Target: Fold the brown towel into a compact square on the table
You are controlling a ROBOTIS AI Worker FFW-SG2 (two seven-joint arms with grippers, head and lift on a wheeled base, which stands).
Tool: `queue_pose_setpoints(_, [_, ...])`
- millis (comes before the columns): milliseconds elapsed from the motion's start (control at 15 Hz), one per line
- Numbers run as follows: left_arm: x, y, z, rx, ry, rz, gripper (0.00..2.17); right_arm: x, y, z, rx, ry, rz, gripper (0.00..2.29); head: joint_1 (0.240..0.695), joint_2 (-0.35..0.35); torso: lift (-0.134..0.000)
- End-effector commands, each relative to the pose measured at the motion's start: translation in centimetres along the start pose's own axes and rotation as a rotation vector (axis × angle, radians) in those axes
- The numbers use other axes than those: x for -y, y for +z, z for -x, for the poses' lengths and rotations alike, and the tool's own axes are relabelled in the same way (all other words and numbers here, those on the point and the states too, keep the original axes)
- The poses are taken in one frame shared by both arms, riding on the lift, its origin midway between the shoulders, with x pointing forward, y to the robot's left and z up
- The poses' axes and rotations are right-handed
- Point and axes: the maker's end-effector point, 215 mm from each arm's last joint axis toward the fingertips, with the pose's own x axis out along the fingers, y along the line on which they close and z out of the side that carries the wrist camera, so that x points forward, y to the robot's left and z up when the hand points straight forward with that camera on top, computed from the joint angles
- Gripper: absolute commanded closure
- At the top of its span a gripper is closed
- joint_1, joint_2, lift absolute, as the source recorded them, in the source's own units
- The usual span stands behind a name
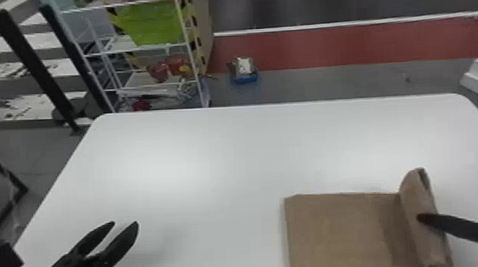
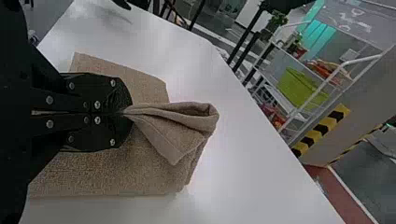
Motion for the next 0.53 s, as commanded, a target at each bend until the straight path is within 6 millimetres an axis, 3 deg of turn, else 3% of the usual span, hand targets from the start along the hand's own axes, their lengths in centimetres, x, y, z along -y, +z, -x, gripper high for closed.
queue_pose_setpoints(0, [0.0,0.0,0.0,0.001,0.000,0.001,0.05,-1.6,-1.0,-2.3,-0.052,0.030,0.004,1.33,0.695,0.169,-0.134])
queue_pose_setpoints(200, [0.1,0.1,0.0,0.002,0.000,0.000,0.05,-3.2,-0.5,-4.2,-0.066,0.052,0.036,1.31,0.695,0.213,-0.134])
queue_pose_setpoints(267, [0.1,0.0,0.0,0.001,-0.001,0.001,0.05,-3.6,-1.1,-5.0,-0.092,0.053,0.049,1.12,0.695,0.233,-0.134])
queue_pose_setpoints(333, [0.2,0.0,-0.1,0.001,-0.003,0.000,0.05,-3.7,-1.9,-5.9,-0.120,0.039,0.061,0.47,0.695,0.242,-0.134])
queue_pose_setpoints(400, [0.2,0.0,-0.1,0.001,-0.003,0.000,0.05,-3.9,-2.3,-6.4,-0.134,0.037,0.067,0.07,0.695,0.250,-0.134])
queue_pose_setpoints(467, [0.2,0.0,-0.1,0.001,-0.003,0.000,0.05,-4.1,-2.6,-6.9,-0.146,0.037,0.074,0.00,0.695,0.260,-0.134])
